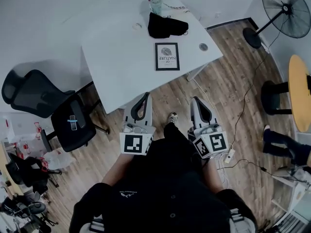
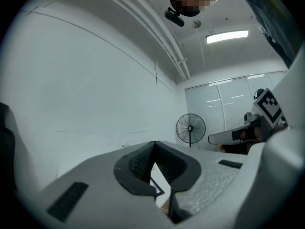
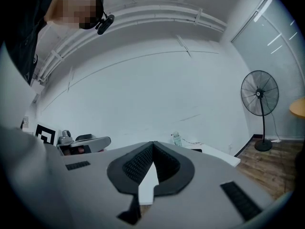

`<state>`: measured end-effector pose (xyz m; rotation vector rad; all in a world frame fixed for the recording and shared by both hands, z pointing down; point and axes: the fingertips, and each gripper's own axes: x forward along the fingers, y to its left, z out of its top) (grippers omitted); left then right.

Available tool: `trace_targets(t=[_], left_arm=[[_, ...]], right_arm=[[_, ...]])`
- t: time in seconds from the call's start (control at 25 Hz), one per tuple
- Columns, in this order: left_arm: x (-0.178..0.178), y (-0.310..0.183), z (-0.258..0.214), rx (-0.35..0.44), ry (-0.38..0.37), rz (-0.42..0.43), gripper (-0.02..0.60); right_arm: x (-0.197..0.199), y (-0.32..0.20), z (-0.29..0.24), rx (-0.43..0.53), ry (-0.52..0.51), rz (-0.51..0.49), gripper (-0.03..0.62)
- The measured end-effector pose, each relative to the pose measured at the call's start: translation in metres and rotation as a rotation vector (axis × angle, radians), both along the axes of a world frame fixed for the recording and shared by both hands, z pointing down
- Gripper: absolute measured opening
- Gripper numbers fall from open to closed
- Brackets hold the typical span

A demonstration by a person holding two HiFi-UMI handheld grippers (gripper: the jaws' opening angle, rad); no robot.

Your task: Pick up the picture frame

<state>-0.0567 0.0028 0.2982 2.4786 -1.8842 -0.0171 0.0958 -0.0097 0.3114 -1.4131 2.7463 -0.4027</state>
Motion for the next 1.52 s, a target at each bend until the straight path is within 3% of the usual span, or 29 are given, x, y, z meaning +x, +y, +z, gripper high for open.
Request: trace_targets(t=[0.24, 0.52, 1.04, 1.52], left_arm=[[0.034, -0.041, 0.003, -0.017, -0.013, -0.035, 0.006], [0.052, -0.076, 0.016, -0.052, -0.029, -0.086, 0.006], [0.059, -0.101, 0.027, -0.048, -0.006, -0.145, 0.006], [0.032, -0.138, 0.056, -0.118, 0.023, -0.141, 0.006]], right_arm=[[0.038, -0.052, 0.008, -0.027, -0.013, -0.026, -0.002], [0.054, -0.098, 0.017, -0.032, -0.016, -0.092, -0.002], [0.067, -0.127, 0.035, -0.076, -0.017, -0.115, -0.002], [0.049, -0.163, 0.07, -0.178, 0.054, -0.068, -0.002]])
